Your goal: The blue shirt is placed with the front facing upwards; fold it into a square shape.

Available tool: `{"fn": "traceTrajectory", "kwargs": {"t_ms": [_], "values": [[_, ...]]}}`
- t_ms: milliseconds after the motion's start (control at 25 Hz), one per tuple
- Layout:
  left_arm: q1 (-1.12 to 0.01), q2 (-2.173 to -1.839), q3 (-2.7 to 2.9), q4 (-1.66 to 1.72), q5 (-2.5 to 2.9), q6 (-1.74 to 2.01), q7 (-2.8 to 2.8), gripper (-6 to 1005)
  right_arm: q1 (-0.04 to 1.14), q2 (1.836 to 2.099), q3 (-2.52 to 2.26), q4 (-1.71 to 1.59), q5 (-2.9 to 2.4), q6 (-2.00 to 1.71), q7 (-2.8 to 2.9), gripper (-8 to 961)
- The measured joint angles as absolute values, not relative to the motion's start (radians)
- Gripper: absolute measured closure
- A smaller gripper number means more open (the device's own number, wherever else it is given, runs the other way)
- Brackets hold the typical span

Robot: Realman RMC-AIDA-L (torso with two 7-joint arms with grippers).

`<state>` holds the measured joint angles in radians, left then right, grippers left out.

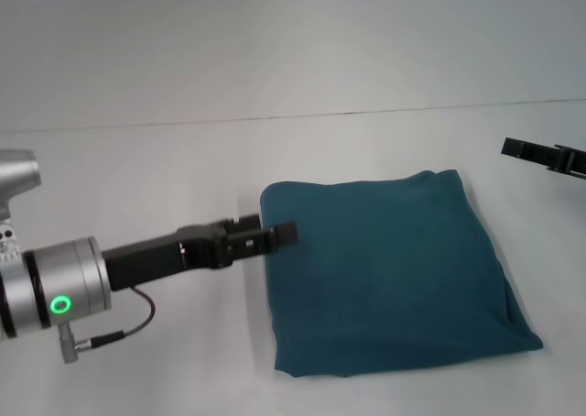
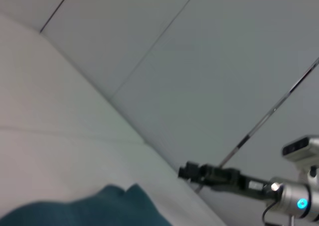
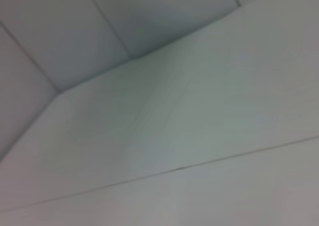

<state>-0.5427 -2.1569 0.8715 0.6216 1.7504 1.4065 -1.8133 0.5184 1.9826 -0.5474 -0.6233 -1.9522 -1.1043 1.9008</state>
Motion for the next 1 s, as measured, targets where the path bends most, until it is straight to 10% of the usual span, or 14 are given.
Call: {"fn": "traceTrajectory", "kwargs": {"t_ms": [440,1000], "values": [[-0.546,-2.162,0.928,0.623,1.951,1.347,-2.037,69,0.477,1.932,-0.511,-0.649,-1.91,-1.26,1.941,69],[-0.568,-2.161,0.966,0.641,2.071,1.351,-2.204,80,0.485,1.92,-0.505,-0.649,-1.91,-1.267,1.953,20]]}}
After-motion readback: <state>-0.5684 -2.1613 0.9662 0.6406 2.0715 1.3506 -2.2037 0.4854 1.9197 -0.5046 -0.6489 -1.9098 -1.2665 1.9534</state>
